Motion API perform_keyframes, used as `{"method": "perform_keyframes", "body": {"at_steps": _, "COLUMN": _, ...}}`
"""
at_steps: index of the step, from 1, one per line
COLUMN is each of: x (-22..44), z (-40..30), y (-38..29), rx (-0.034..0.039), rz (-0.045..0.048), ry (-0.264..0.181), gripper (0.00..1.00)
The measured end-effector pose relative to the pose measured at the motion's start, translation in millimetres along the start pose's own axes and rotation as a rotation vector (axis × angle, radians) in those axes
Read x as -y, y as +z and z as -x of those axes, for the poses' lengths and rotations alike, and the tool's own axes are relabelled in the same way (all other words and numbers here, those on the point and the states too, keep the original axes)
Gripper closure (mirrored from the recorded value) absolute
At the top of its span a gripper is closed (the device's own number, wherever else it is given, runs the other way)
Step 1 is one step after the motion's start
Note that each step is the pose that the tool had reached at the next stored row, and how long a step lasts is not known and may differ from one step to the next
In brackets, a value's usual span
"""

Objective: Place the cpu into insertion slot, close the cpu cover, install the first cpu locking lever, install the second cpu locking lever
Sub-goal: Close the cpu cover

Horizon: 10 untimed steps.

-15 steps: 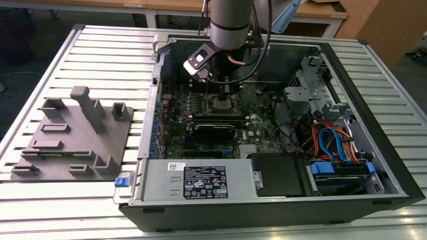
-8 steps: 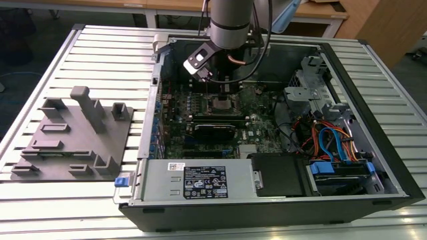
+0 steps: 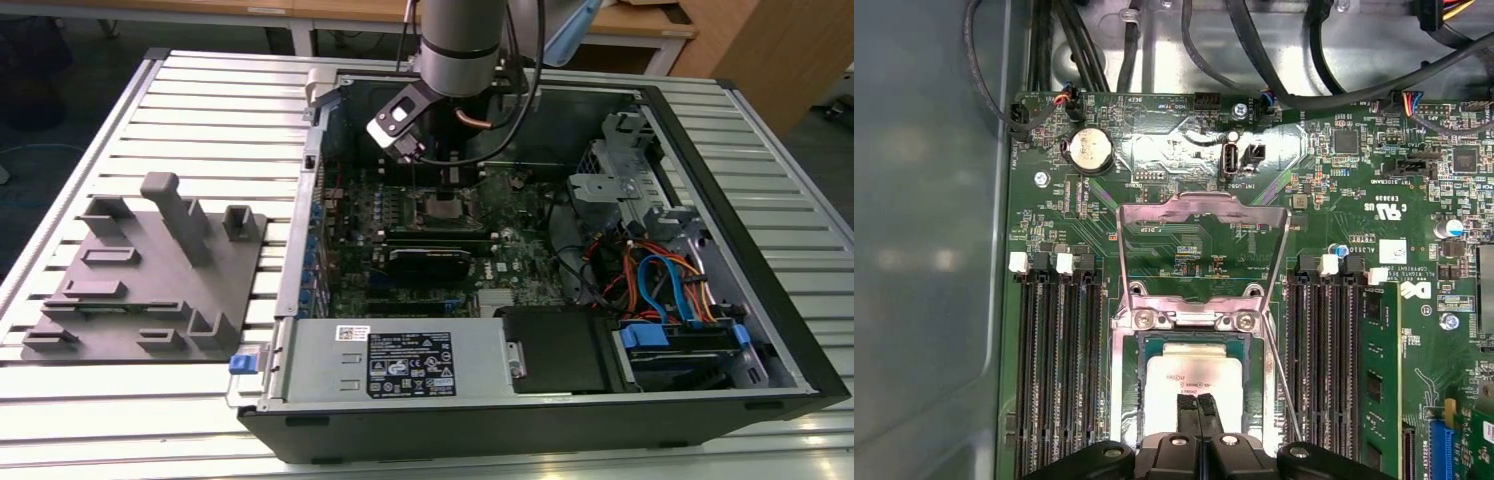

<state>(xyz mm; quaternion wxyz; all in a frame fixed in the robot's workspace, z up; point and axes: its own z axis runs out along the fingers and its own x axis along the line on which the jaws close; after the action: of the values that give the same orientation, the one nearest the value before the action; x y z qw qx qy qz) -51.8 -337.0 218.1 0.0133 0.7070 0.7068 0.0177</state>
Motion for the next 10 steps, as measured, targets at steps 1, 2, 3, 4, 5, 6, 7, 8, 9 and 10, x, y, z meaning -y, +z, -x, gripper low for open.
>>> {"method": "perform_keyframes", "body": {"at_steps": 1, "x": 0.0, "z": 0.0, "y": 0.0, "rx": 0.0, "rz": 0.0, "ry": 0.0, "gripper": 0.9}}
{"method": "perform_keyframes", "body": {"at_steps": 2, "x": 0.0, "z": 0.0, "y": -0.1, "rx": 0.0, "rz": -0.0001, "ry": 0.0, "gripper": 0.9}}
{"method": "perform_keyframes", "body": {"at_steps": 3, "x": 0.0, "z": 0.0, "y": -0.2, "rx": 0.0, "rz": 0.0, "ry": 0.0, "gripper": 0.9}}
{"method": "perform_keyframes", "body": {"at_steps": 4, "x": 0.0, "z": 0.0, "y": -0.2, "rx": 0.0001, "rz": -0.0001, "ry": 0.0, "gripper": 0.9}}
{"method": "perform_keyframes", "body": {"at_steps": 5, "x": 0.0, "z": 0.0, "y": -0.4, "rx": 0.0001, "rz": -0.0001, "ry": 0.0, "gripper": 0.9}}
{"method": "perform_keyframes", "body": {"at_steps": 6, "x": 0.0, "z": 0.0, "y": -0.6, "rx": 0.0002, "rz": -0.0001, "ry": 0.0, "gripper": 0.9}}
{"method": "perform_keyframes", "body": {"at_steps": 7, "x": 0.0, "z": 0.0, "y": -0.9, "rx": 0.0003, "rz": -0.0002, "ry": 0.0, "gripper": 0.9}}
{"method": "perform_keyframes", "body": {"at_steps": 8, "x": 0.0, "z": 0.0, "y": -1.1, "rx": 0.0002, "rz": -0.0001, "ry": 0.0, "gripper": 0.9}}
{"method": "perform_keyframes", "body": {"at_steps": 9, "x": 0.0, "z": 0.0, "y": -1.4, "rx": 0.0001, "rz": -0.0001, "ry": 0.0, "gripper": 0.9}}
{"method": "perform_keyframes", "body": {"at_steps": 10, "x": -0.1, "z": 0.0, "y": -1.7, "rx": 0.0002, "rz": -0.0001, "ry": 0.0, "gripper": 0.9}}
